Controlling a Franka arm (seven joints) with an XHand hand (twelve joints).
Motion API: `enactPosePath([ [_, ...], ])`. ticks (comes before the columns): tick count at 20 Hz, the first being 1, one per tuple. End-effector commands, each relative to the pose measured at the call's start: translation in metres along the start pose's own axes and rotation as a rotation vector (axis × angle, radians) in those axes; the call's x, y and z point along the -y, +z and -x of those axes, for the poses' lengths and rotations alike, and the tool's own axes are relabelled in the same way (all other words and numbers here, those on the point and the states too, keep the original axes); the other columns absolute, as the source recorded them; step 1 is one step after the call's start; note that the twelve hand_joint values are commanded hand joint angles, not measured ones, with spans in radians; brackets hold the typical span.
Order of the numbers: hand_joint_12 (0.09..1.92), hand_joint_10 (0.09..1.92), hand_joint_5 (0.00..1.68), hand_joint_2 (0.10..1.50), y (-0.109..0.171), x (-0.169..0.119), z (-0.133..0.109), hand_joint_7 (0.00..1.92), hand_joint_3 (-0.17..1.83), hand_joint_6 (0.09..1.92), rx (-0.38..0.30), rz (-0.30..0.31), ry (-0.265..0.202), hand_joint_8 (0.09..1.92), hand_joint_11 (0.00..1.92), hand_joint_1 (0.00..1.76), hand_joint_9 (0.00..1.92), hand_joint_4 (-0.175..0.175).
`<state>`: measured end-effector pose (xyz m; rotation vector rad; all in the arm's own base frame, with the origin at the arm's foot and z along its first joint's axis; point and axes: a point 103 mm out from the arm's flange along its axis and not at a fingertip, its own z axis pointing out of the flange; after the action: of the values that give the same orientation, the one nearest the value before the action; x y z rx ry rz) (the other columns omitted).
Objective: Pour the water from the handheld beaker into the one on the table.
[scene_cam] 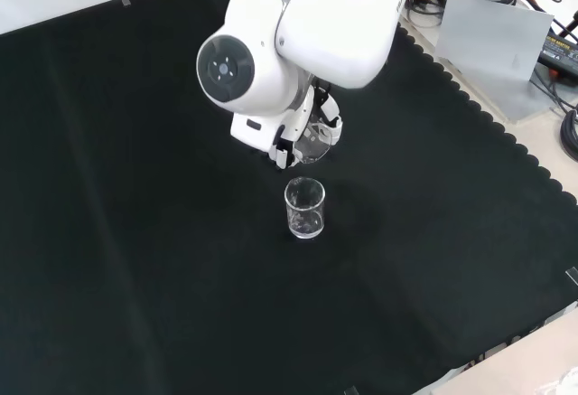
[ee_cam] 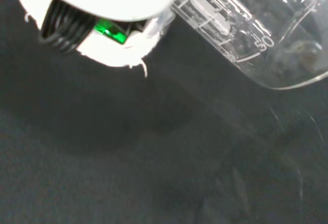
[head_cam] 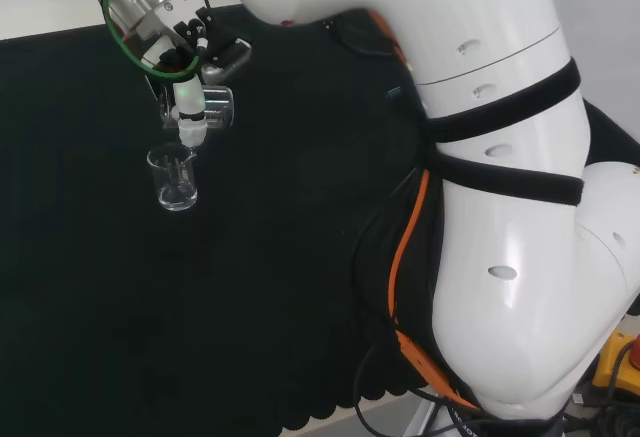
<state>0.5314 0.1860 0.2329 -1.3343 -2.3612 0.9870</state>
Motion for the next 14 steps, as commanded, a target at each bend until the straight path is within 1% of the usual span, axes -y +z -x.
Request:
enactPosePath([
  [1,0.94,1.06,1.07,0.62,0.000,0.004,0.007,1.13,0.90,1.11,-0.092,0.091,-0.042,1.09,1.06,1.29,1.37,-0.175],
  [3,0.94,1.06,1.07,0.62,0.001,0.005,0.011,1.13,0.90,1.11,-0.124,0.123,-0.049,1.09,1.06,1.29,1.37,-0.175],
  [6,0.94,1.06,1.07,0.62,0.005,0.003,0.016,1.13,0.90,1.11,-0.172,0.139,-0.065,1.09,1.06,1.29,1.37,-0.175],
  [13,0.94,1.05,1.07,0.62,0.017,-0.002,0.033,1.13,0.90,1.11,-0.251,0.191,-0.106,1.09,1.05,1.29,1.37,-0.175],
  [14,0.94,1.05,1.07,0.62,0.015,-0.008,0.028,1.13,0.90,1.11,-0.248,0.193,-0.115,1.09,1.05,1.29,1.37,-0.175],
])
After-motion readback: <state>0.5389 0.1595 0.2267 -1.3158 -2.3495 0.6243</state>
